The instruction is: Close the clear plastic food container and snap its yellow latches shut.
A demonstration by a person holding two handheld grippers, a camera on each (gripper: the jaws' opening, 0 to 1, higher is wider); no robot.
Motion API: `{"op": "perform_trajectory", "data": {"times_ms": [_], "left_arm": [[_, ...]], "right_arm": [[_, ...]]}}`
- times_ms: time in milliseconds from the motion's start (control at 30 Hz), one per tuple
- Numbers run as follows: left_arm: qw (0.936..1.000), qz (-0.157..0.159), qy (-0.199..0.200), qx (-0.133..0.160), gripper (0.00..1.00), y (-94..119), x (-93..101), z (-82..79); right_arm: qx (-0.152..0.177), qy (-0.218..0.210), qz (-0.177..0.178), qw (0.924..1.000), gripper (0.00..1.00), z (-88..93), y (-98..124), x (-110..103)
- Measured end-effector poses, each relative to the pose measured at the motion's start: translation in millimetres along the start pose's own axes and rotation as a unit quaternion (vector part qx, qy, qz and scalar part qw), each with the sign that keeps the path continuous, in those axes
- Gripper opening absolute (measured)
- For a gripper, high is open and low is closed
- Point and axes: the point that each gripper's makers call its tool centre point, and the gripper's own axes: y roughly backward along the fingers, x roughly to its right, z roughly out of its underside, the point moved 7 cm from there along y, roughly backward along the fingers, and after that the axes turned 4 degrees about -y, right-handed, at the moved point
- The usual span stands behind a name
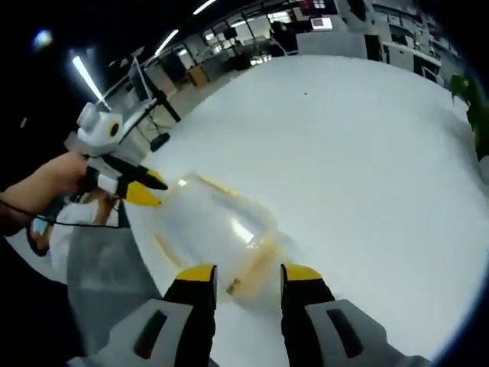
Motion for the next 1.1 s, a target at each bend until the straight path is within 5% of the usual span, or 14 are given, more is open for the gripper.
{"op": "perform_trajectory", "data": {"times_ms": [67,233,533,800,900,1067,1100], "left_arm": [[1.0000,0.000,0.004,0.002,0.32,-1,1.4,0.5],[1.0000,0.001,0.007,0.000,0.33,-10,8.4,4.4],[1.0000,0.004,0.005,0.006,0.28,-12,11.4,2.4],[1.0000,0.003,-0.006,0.004,0.25,-11,11.2,2.4],[0.9999,0.002,0.013,0.008,0.25,-12,10.1,2.5],[0.9999,-0.004,0.013,-0.001,0.22,-13,11.0,0.9],[0.9992,-0.024,0.030,0.008,0.21,-23,9.3,-0.2]], "right_arm": [[0.004,-0.024,-0.008,0.9997,0.30,1.1,-2,-1],[-0.017,0.002,0.008,0.9998,0.27,8.6,-9,3],[-0.002,-0.021,-0.002,0.9998,0.24,9.2,-10,-2],[-0.010,0.001,0.015,0.9998,0.21,8.3,-12,-10],[-0.034,-0.004,-0.008,0.9994,0.20,11.6,-11,-10],[-0.026,0.010,0.005,0.9996,0.19,8.0,-16,-9],[-0.029,0.001,0.009,0.9995,0.19,10.8,-17,-8]]}}
